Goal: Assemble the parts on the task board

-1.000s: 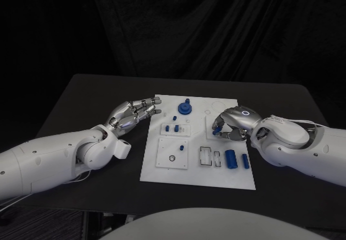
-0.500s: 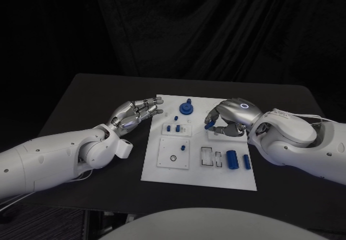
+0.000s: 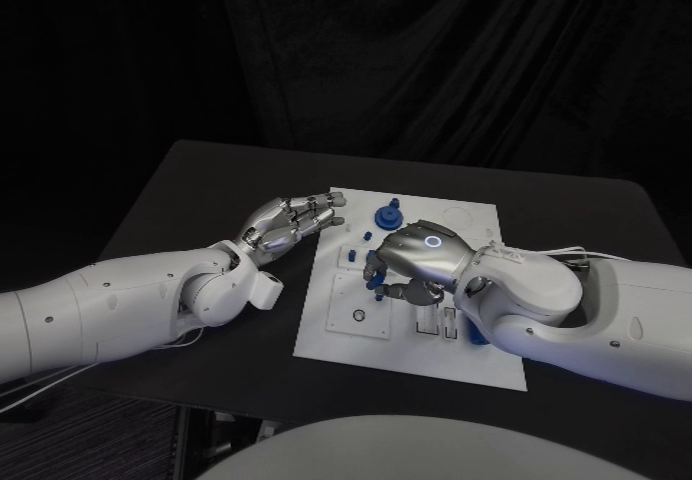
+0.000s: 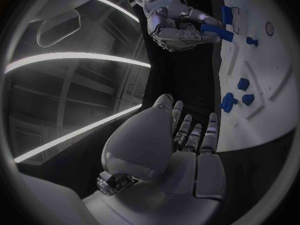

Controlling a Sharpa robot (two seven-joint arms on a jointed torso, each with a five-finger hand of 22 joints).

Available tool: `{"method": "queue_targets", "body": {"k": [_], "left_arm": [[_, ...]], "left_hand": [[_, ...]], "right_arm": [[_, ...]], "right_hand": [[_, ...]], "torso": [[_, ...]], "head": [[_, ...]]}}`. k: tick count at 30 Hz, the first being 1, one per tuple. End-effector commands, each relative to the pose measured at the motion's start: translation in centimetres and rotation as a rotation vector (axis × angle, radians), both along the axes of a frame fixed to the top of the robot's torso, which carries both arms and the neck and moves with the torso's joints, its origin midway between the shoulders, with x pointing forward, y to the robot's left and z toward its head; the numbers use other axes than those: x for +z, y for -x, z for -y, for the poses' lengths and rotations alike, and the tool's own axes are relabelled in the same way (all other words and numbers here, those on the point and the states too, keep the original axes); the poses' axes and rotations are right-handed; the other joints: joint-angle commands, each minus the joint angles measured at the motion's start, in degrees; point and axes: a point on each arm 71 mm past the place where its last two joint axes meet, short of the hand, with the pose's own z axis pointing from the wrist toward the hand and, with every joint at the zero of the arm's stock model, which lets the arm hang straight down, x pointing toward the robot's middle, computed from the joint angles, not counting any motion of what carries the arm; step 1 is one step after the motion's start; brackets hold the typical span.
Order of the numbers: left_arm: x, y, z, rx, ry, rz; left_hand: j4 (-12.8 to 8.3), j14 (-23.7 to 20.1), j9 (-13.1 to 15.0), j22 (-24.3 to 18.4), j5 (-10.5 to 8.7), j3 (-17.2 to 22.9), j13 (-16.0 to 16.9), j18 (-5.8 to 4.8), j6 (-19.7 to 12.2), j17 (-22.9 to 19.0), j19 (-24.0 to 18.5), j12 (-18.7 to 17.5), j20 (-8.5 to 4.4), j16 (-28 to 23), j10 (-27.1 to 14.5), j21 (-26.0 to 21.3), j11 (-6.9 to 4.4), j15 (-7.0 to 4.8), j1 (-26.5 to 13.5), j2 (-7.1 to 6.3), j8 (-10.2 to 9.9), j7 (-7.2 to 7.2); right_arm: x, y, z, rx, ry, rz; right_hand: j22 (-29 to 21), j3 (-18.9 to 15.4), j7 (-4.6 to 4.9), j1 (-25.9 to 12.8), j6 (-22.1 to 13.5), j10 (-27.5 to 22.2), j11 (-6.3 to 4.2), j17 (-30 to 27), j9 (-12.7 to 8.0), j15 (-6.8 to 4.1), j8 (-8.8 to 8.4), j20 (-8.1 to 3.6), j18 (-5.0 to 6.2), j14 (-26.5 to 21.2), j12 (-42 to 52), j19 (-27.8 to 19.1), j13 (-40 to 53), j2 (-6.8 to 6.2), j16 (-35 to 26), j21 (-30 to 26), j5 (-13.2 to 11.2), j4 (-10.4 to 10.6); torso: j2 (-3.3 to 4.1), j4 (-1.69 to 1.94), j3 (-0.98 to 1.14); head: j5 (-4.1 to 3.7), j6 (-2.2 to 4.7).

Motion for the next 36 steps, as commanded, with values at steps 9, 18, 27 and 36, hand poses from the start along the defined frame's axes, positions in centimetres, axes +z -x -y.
{"method": "queue_targets", "body": {"k": [9, 18, 27, 36], "left_arm": [[-0.1, -0.4, 0.0, -0.043, 0.043, 0.0], [-0.4, -0.8, -0.4, -0.125, 0.088, -0.029], [-0.4, -1.0, -0.8, -0.095, 0.074, -0.015], [-0.4, -1.1, -0.8, -0.077, 0.064, -0.008]], "left_hand": [[-2.17, 0.37, 0.25, -0.41, 0.93, 0.26, 0.1, 1.13, 0.86, -0.05, 0.71, 0.83, -0.4, 0.43, 0.84, 0.17, -0.34, -0.08, 2.27, -0.64, 0.54, -0.21], [-9.39, 1.9, 0.22, -0.1, 23.35, 0.83, 0.13, 0.99, 3.1, 0.0, 4.32, -1.32, -0.31, 0.21, 3.7, 0.48, -0.2, 0.53, -1.37, -5.17, 0.82, -0.75], [-5.15, 2.13, 0.04, -2.0, 6.07, -1.41, 0.13, 1.07, 3.41, 0.02, 4.25, -2.51, -0.12, -0.33, 4.63, 0.57, 0.09, 0.51, -5.72, -1.26, 0.58, -0.91], [-3.58, 2.19, -0.03, -2.38, 6.91, -1.5, 0.15, 1.08, 3.37, 0.04, 4.07, -2.41, -0.08, -0.32, 4.75, 0.68, 0.17, 0.46, -4.63, -0.47, 0.5, -0.98]], "right_arm": [[-1.5, 0.4, -2.1, 0.074, 0.089, 0.011], [-2.7, 0.8, -2.5, 0.085, 0.104, -0.018], [-3.2, 1.0, -2.7, 0.087, 0.098, -0.029], [-4.0, 1.2, -2.8, 0.085, 0.112, -0.048]], "right_hand": [[10.48, -0.18, -0.84, 0.27, 1.18, 0.45, 0.2, 1.48, 5.99, -0.38, 2.63, -0.54, -0.96, 2.59, -0.19, 0.13, 0.05, -0.18, 0.3, 0.26, 0.2, -0.31], [10.49, -0.21, -0.84, 0.17, 1.02, 0.63, 0.18, 1.45, 6.04, -0.39, 2.48, -0.55, -0.97, 2.59, -0.25, 0.15, 0.06, -0.24, 0.28, 0.3, -0.06, -0.3], [10.5, -0.43, -0.86, -0.32, 0.72, 0.73, 0.22, 1.41, 6.1, -0.36, 2.18, -0.55, -0.98, 2.6, -0.45, 0.17, 0.07, -0.55, 0.24, 0.36, -0.52, -0.06], [10.48, -0.39, -0.9, -0.23, 0.71, 0.75, 0.17, 1.28, 6.13, -0.37, 2.14, -0.55, -0.97, 2.56, -0.5, 0.14, 0.07, -0.58, 0.14, 0.28, -0.53, -0.13]], "torso": [[0.1, 0.42, 0.07], [0.17, 0.56, 0.01], [0.12, 0.42, 0.09], [0.1, 0.24, 0.1]], "head": [[0.3, -0.01], [0.13, -0.01], [0.38, -0.01], [0.79, -0.01]]}}
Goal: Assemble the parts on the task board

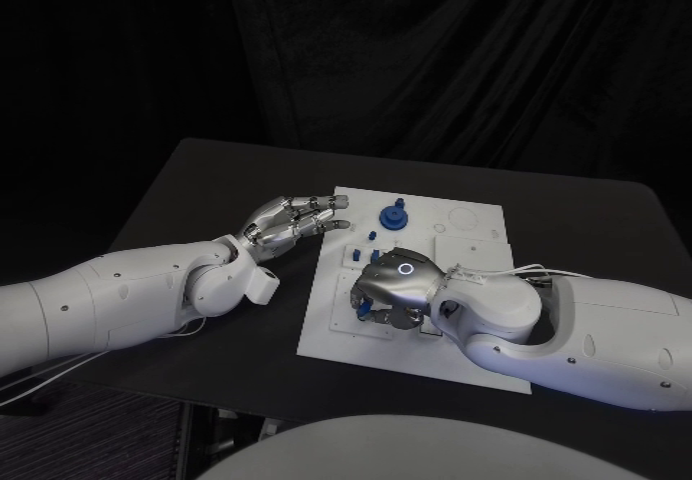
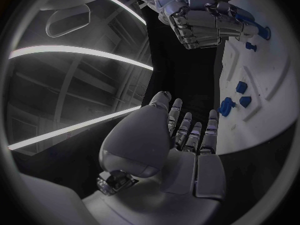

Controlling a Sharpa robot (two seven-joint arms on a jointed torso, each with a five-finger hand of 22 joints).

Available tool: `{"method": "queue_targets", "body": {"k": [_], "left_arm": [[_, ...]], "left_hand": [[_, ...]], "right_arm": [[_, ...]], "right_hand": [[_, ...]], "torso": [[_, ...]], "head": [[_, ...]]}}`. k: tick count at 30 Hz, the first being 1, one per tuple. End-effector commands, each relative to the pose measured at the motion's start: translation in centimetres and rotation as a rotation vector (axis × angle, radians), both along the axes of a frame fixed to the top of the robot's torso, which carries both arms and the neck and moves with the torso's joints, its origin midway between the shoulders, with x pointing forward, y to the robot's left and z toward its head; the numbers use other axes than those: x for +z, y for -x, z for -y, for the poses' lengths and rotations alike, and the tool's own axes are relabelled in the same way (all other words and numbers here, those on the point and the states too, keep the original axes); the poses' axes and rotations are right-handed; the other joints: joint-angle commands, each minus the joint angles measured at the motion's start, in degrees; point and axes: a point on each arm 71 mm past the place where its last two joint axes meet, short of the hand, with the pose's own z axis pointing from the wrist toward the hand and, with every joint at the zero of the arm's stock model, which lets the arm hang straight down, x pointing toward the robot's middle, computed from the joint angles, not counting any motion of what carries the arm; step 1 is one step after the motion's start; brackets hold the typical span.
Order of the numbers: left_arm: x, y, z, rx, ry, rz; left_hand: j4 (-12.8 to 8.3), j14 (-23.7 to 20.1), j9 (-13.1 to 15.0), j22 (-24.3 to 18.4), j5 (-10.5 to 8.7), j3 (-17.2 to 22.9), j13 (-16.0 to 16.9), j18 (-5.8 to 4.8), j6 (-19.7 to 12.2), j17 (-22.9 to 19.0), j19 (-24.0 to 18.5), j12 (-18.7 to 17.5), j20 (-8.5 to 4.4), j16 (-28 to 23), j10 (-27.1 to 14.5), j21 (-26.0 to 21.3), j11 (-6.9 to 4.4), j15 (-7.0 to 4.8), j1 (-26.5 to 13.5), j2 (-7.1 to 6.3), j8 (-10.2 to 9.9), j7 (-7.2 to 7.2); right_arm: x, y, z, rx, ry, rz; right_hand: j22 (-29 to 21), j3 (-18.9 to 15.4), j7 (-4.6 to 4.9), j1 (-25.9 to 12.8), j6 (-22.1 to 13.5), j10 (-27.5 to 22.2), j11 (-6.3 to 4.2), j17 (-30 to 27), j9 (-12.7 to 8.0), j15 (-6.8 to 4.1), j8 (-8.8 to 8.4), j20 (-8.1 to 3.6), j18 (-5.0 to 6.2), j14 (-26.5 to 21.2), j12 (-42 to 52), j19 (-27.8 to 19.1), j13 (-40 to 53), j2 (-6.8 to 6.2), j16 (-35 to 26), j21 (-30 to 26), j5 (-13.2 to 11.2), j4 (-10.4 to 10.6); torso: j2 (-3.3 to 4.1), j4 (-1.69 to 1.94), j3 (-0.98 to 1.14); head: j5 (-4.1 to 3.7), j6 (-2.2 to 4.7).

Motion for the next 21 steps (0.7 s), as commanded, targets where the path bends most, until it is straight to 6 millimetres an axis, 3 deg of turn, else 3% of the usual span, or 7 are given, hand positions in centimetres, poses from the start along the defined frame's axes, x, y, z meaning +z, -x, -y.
{"method": "queue_targets", "body": {"k": [1, 10, 21], "left_arm": [[0.19, 0.04, 0.1, 0.01, 0.023, 0.021], [0.17, 0.01, 0.16, 0.014, 0.019, 0.021], [0.12, -0.02, 0.17, 0.016, 0.015, 0.02]], "left_hand": [[0.28, 0.41, -0.09, -0.1, 0.32, 0.15, 0.07, 1.09, 0.32, 0.04, -0.05, 0.03, 0.15, -0.26, 0.3, 0.02, 0.02, -0.05, 0.9, -0.02, -0.05, 0.11], [0.25, 0.35, -0.13, -0.19, 0.75, 0.25, 0.07, 1.09, 0.22, 0.03, -0.09, 0.03, 0.18, -0.28, 0.27, 0.04, 0.06, -0.06, 1.54, -0.03, -0.12, 0.17], [-0.11, 0.34, -0.16, -0.33, 1.58, 0.44, 0.08, 1.1, 0.12, 0.04, -0.09, 0.03, 0.21, -0.28, 0.22, 0.11, 0.08, -0.04, 2.78, -0.24, -0.17, 0.26]], "right_arm": [[-0.33, 0.11, -0.02, 0.007, 0.021, -0.003], [-0.76, 0.12, 0.09, 0.001, 0.047, -0.016], [-1.2, 0.02, 0.21, -0.01, 0.07, -0.027]], "right_hand": [[10.49, -0.21, -0.58, -0.3, 1.01, 0.55, -0.05, 1.29, 6.13, -0.38, 0.68, -0.35, -0.97, 2.57, -0.25, 0.34, 0.03, -0.02, 0.14, 0.29, -0.21, 0.03], [10.44, -0.19, -0.58, -0.25, 0.98, 0.56, -0.06, 1.14, 6.14, -0.38, 0.63, -0.36, -0.93, 2.52, -0.29, 0.27, 0.03, -0.05, 0.01, 0.09, -0.2, -0.01], [10.33, -0.1, -0.4, -0.23, 0.54, 0.58, 0.03, 0.83, 6.14, -0.34, 0.2, -0.35, -0.85, 2.37, -0.51, 0.08, 0.07, -0.2, -0.27, -0.33, -0.18, -0.08]], "torso": [[-0.04, 0.02, -0.01], [-0.08, 0.23, -0.02], [-0.1, 0.16, -0.04]], "head": [[-0.09, -0.01], [-0.2, -0.01], [-0.19, -0.01]]}}
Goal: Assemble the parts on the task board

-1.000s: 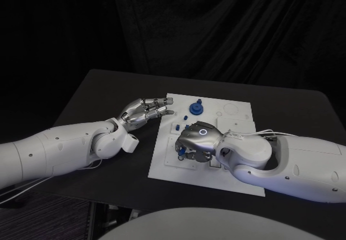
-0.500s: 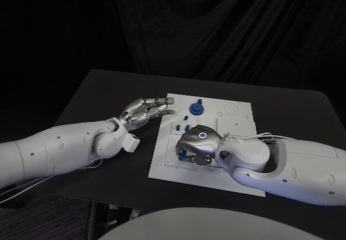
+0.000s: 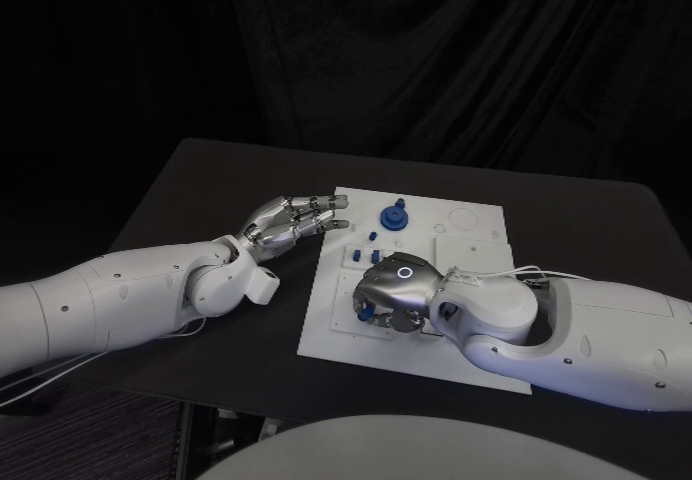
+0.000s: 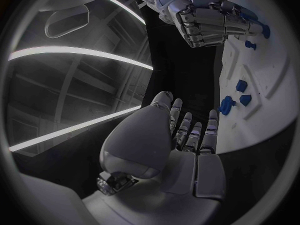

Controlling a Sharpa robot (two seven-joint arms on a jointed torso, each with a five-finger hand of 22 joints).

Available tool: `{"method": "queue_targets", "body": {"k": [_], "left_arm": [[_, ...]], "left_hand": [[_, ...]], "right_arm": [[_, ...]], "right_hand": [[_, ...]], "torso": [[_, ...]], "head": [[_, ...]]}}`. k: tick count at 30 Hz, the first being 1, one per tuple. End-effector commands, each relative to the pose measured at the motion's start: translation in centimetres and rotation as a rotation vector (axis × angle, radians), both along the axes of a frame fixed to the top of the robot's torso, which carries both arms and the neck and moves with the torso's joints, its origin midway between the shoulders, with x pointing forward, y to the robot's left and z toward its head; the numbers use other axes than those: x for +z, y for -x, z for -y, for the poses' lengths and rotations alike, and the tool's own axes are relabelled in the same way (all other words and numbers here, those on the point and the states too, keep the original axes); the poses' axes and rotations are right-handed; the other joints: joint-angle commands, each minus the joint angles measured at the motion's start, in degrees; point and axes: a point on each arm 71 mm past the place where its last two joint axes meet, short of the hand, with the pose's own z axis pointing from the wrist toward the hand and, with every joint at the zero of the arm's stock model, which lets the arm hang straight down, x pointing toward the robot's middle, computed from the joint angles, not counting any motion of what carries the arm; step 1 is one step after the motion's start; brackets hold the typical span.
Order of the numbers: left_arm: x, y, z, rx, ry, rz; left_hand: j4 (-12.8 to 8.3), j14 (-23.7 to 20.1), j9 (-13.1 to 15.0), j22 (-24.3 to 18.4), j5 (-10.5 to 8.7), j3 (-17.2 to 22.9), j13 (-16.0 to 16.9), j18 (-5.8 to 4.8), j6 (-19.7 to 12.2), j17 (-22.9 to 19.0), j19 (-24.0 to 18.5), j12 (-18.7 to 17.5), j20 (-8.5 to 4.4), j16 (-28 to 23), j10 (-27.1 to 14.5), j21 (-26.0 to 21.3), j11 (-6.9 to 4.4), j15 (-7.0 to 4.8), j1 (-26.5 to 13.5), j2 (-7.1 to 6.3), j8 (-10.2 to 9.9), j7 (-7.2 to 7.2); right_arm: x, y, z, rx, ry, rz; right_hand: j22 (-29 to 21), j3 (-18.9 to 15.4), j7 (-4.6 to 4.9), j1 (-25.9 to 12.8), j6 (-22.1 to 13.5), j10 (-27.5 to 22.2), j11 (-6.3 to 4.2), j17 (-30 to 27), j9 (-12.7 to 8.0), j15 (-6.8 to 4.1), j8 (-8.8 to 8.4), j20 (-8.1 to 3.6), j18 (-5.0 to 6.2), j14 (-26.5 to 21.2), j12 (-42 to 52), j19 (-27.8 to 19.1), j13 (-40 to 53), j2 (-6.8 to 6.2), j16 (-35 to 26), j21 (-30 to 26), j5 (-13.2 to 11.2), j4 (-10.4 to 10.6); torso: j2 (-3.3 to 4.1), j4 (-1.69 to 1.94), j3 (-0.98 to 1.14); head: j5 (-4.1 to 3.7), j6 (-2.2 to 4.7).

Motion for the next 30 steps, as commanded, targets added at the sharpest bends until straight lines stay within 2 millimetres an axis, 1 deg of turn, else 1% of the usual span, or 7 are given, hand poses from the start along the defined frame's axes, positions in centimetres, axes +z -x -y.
{"method": "queue_targets", "body": {"k": [1, 6, 9, 12, 17, 23, 30], "left_arm": [[0.1, 0.0, 0.2, 0.007, 0.021, 0.017], [0.1, 0.0, 0.2, 0.006, 0.02, 0.016], [0.1, 0.0, 0.3, 0.006, 0.02, 0.015], [0.1, 0.0, 0.2, 0.007, 0.018, 0.015], [0.0, 0.0, 0.1, 0.01, 0.016, 0.014], [-0.2, 0.1, 0.0, 0.014, 0.014, 0.01], [-0.3, 0.2, -0.2, 0.022, 0.009, 0.008]], "left_hand": [[-0.15, 0.34, -0.05, -0.04, 0.2, 0.17, 0.09, 1.09, 0.12, 0.04, -0.08, 0.03, 0.21, -0.28, 0.23, 0.12, 0.08, -0.04, 0.58, -0.12, -0.17, 0.26], [-0.25, 0.31, -0.06, -0.08, 0.46, 0.26, 0.09, 1.1, 0.11, 0.03, -0.08, -0.01, 0.22, -0.29, 0.18, 0.13, 0.1, -0.03, 0.87, -0.1, -0.18, 0.27], [-0.27, 0.29, -0.06, -0.13, 0.54, 0.29, 0.08, 1.1, 0.1, 0.03, -0.1, -0.04, 0.22, -0.29, 0.15, 0.13, 0.1, -0.03, 0.97, -0.08, -0.18, 0.29], [-0.16, 0.23, -0.07, -0.2, 0.49, 0.32, 0.07, 1.09, 0.06, 0.02, -0.15, -0.1, 0.23, -0.31, 0.07, 0.12, 0.12, -0.02, 0.96, 0.04, -0.2, 0.34], [-0.09, 0.2, -0.07, -0.25, 0.46, 0.32, 0.07, 1.09, 0.05, 0.01, -0.17, -0.1, 0.23, -0.32, 0.06, 0.12, 0.14, -0.02, 0.95, 0.1, -0.21, 0.36], [-0.07, 0.13, -0.08, -0.31, 0.52, 0.34, 0.07, 1.09, 0.01, 0.0, -0.22, -0.14, 0.23, -0.34, 0.01, 0.11, 0.15, -0.02, 0.99, 0.12, -0.23, 0.37], [-0.04, 0.02, -0.09, -0.43, 0.64, 0.39, 0.06, 1.08, -0.03, -0.02, -0.32, -0.16, 0.23, -0.38, -0.04, 0.08, 0.18, -0.04, 1.08, 0.18, -0.25, 0.4]], "right_arm": [[-0.5, 0.1, 0.1, -0.006, 0.032, -0.007], [-0.8, 0.1, 0.0, -0.005, 0.026, -0.012], [-1.0, 0.1, 0.0, -0.005, 0.019, -0.012], [-1.0, 0.1, 0.0, -0.008, 0.01, -0.009], [-0.9, 0.1, 0.1, -0.014, -0.011, -0.001], [-0.5, -0.1, 0.7, -0.03, -0.066, 0.022], [1.5, -0.8, 2.8, -0.068, -0.214, 0.059]], "right_hand": [[10.32, -0.02, -0.36, -0.35, 0.3, 0.3, 0.19, 0.83, 6.12, -0.31, -0.46, -0.33, -0.85, 2.35, -0.44, 0.06, 0.11, -0.17, -0.28, -0.37, -0.04, 0.03], [10.11, -0.33, 0.2, -1.8, -4.54, -1.4, 0.8, 0.46, 4.94, 0.22, -3.78, 0.06, -0.73, 2.1, -1.38, -0.35, 0.17, -1.07, -0.66, -1.18, -2.2, 1.11], [9.81, -1.27, -1.27, -3.39, -9.9, -5.58, 1.78, -0.04, 3.67, 0.38, -6.88, 0.31, -0.45, 1.72, -2.69, -0.92, 0.09, -2.19, -1.1, -2.37, -5.04, 2.21], [9.55, -2.55, -1.97, -4.39, -14.09, -8.75, 2.27, -0.53, 2.56, 0.22, -8.31, 0.24, -0.29, 1.33, -2.86, -1.43, 0.52, -2.64, -1.56, -3.42, -6.86, 2.68], [9.05, -5.46, -3.43, -5.15, -20.07, -13.94, 2.7, -1.54, 0.72, 0.38, -8.19, 0.41, 0.07, 0.51, -2.16, -2.43, 1.7, -3.26, -2.44, -5.52, -8.53, 3.67], [8.65, -7.33, -4.33, -4.29, -22.13, -18.65, 2.97, -2.29, -0.58, 0.63, -8.05, 0.65, 0.37, -0.17, -0.13, -3.24, 3.34, -4.05, -3.05, -7.29, -9.01, 5.81], [8.64, -8.35, -7.24, -4.27, -29.07, -25.37, 2.99, -2.28, -3.37, 0.7, -8.54, 0.77, 0.4, -0.38, 1.44, -3.35, 4.15, -5.22, -2.97, -7.57, -9.26, 6.72]], "torso": [[0.01, 0.01, 0.02], [0.03, 0.0, 0.02], [0.03, -0.02, 0.02], [0.05, -0.04, 0.0], [0.0, 0.01, 0.01], [-0.01, -0.01, 0.05], [-0.02, -0.15, 0.05]], "head": [[-0.1, -0.01], [0.02, -0.01], [0.08, -0.01], [0.07, -0.01], [-0.11, -0.01], [-0.35, -0.01], [-0.42, -0.01]]}}
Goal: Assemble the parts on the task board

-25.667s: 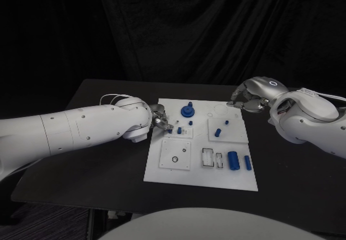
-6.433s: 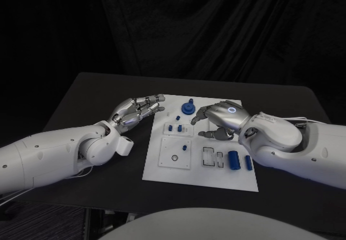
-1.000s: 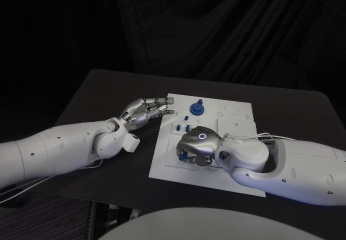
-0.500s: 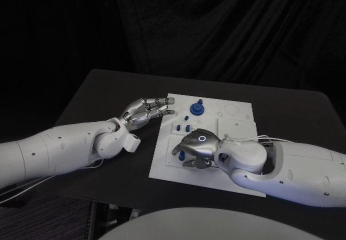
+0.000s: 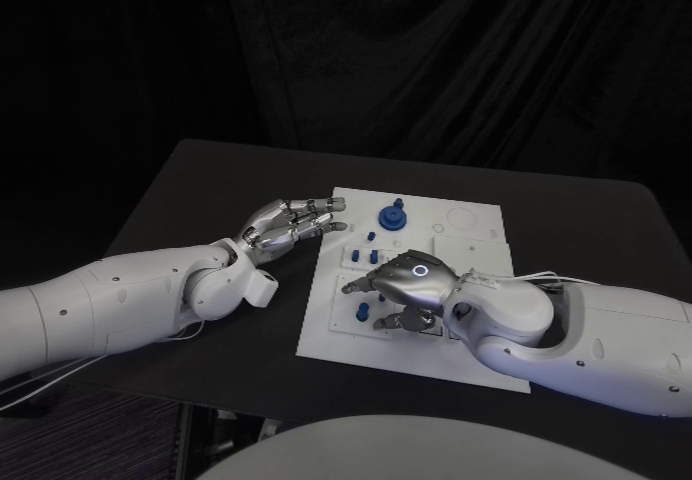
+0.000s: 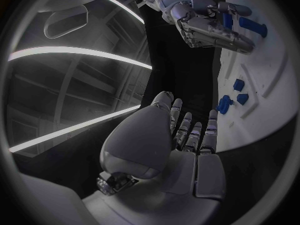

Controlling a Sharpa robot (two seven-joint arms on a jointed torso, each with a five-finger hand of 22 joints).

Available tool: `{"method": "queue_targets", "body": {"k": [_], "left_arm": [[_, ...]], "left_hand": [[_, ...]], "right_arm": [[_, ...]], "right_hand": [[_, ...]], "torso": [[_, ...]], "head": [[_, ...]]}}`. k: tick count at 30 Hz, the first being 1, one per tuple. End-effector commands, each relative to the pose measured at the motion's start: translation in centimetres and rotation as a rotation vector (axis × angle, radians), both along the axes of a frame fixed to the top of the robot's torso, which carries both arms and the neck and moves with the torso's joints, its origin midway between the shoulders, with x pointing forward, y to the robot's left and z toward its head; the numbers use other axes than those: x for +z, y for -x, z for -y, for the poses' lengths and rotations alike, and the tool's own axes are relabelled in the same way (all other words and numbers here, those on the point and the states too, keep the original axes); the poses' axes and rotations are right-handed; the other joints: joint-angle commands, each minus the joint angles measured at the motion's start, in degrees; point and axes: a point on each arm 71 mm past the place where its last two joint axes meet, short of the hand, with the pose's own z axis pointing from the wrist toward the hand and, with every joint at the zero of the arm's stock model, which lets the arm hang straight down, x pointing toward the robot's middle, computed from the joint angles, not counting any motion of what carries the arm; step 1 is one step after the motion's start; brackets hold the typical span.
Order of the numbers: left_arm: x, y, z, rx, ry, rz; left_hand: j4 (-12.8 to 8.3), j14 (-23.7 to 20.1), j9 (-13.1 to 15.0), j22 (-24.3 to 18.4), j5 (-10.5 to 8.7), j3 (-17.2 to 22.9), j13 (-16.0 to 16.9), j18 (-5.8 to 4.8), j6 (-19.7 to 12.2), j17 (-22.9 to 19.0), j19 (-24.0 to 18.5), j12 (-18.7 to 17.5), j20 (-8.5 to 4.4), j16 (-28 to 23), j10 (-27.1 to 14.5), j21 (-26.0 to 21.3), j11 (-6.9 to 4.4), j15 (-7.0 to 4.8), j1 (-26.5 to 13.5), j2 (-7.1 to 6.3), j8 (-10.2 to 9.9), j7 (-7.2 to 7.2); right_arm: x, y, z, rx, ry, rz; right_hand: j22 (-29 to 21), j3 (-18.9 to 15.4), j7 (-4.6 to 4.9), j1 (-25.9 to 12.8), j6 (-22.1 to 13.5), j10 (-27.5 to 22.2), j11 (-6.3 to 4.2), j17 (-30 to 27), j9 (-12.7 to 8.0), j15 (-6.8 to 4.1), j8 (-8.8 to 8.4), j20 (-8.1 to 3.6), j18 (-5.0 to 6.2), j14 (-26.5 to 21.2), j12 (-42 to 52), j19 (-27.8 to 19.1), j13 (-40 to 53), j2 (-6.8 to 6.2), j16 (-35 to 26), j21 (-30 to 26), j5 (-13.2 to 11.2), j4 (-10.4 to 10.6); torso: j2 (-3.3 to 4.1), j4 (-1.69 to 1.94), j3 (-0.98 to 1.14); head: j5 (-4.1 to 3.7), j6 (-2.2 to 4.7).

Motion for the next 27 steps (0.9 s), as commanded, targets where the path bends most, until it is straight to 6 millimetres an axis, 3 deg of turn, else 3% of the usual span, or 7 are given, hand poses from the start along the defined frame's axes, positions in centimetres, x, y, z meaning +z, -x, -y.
{"method": "queue_targets", "body": {"k": [1, 10, 13, 18, 20, 23, 27], "left_arm": [[0.1, 0.1, -0.1, 0.014, 0.014, 0.015], [0.1, 0.1, -0.4, 0.027, 0.007, 0.017], [0.1, 0.1, -0.4, 0.03, 0.005, 0.018], [0.1, 0.1, -0.5, 0.035, 0.002, 0.019], [0.1, 0.1, -0.5, 0.036, 0.002, 0.02], [0.1, 0.2, -0.4, 0.036, 0.001, 0.02], [0.1, 0.2, -0.4, 0.036, 0.002, 0.019]], "left_hand": [[0.03, 0.02, -0.1, -0.09, 0.38, 0.32, 0.07, 1.08, -0.03, -0.02, -0.31, -0.16, 0.23, -0.39, -0.03, 0.08, 0.18, -0.04, 0.58, 0.14, -0.25, 0.4], [0.07, -0.01, -0.1, -0.13, 0.42, 0.36, 0.08, 1.08, -0.03, -0.03, -0.35, -0.12, 0.22, -0.4, 0.0, 0.07, 0.19, -0.05, 0.62, 0.21, -0.25, 0.42], [0.1, -0.04, -0.1, -0.14, 0.48, 0.42, 0.09, 1.07, -0.03, -0.03, -0.37, -0.08, 0.22, -0.41, 0.03, 0.07, 0.22, -0.05, 0.69, 0.3, -0.25, 0.42], [0.13, -0.04, -0.1, -0.12, 0.54, 0.48, 0.1, 1.07, -0.02, -0.03, -0.36, -0.06, 0.22, -0.41, 0.04, 0.07, 0.23, -0.05, 0.77, 0.38, -0.24, 0.45], [0.13, -0.04, -0.1, -0.12, 0.54, 0.48, 0.1, 1.07, -0.02, -0.03, -0.36, -0.06, 0.22, -0.41, 0.04, 0.07, 0.23, -0.05, 0.77, 0.38, -0.24, 0.45], [0.14, -0.07, -0.1, -0.17, 0.58, 0.53, 0.11, 1.07, -0.01, -0.04, -0.39, 0.01, 0.22, -0.42, 0.1, 0.07, 0.24, -0.05, 0.83, 0.44, -0.24, 0.47], [0.13, -0.07, -0.1, -0.28, 0.7, 0.67, 0.12, 1.07, 0.0, -0.03, -0.46, 0.06, 0.24, -0.42, 0.15, 0.05, 0.28, -0.03, 1.02, 0.57, -0.23, 0.47]], "right_arm": [[2.2, -0.7, 1.0, -0.027, -0.177, 0.045], [7.3, -2.6, 5.7, -0.173, -0.314, 0.049], [8.5, -2.9, 7.5, -0.233, -0.322, 0.037], [8.7, -3.4, 10.3, -0.358, -0.309, -0.046], [8.4, -3.6, 11.5, -0.419, -0.292, -0.1], [7.6, -3.7, 13.1, -0.508, -0.263, -0.176], [6.2, -3.5, 14.9, -0.624, -0.207, -0.254]], "right_hand": [[8.63, -0.07, -0.08, -0.02, -1.18, -1.04, 0.13, 0.28, -0.48, 0.11, -0.37, -0.06, 0.38, -0.16, 0.49, -0.22, 0.12, -0.37, 0.09, 0.13, -0.14, 0.18], [8.84, -0.52, 1.73, -1.85, -1.07, -2.36, 0.59, 0.91, -1.03, 0.39, 0.06, 0.12, 0.23, 0.19, 2.89, 0.17, 0.63, -0.61, 0.76, 0.91, -0.74, 0.27], [8.89, 0.49, 3.1, -2.01, 2.53, -0.89, 0.41, 0.93, -0.71, 0.34, 0.99, 0.18, 0.22, 0.25, 6.12, 0.32, 1.45, 1.06, 0.86, 1.13, -0.33, 0.09], [9.0, 1.9, 7.35, -0.04, 13.63, 13.03, -2.38, 0.97, 1.55, -0.4, 5.73, -0.17, 0.19, 0.51, 18.96, 0.67, 7.31, 4.37, 0.99, 1.69, 4.79, -0.98], [8.4, 0.98, 6.68, -0.8, 20.02, 14.83, -3.62, -0.67, 4.1, -1.8, 10.28, -1.22, 0.46, -0.11, 28.92, -0.14, 14.4, 4.91, -0.5, -0.49, 5.06, -1.08], [7.4, 0.38, 6.41, -1.84, 18.89, 10.38, -3.82, -3.71, 5.83, -1.79, 12.25, -1.41, 1.06, -1.23, 39.21, -1.42, 23.37, 6.09, -3.38, -4.22, 5.55, -0.68], [7.61, -1.83, 5.86, -8.67, 18.0, 25.22, -4.49, -1.48, 9.12, -2.17, 16.53, -1.82, 0.99, -0.2, 64.88, -0.92, 55.73, 7.59, -1.57, -4.38, 6.52, -0.31]], "torso": [[-0.04, -0.12, 0.02], [-0.31, 0.0, -0.03], [-0.33, -0.08, -0.04], [-0.61, -0.09, -0.12], [-0.7, -0.13, -0.14], [-0.76, -0.15, -0.17], [-0.6, -0.15, -0.2]], "head": [[-0.16, -0.01], [-0.67, -0.01], [-1.06, -0.01], [-1.68, -0.01], [-1.74, -0.01], [-2.31, -0.01], [-3.59, -0.01]]}}
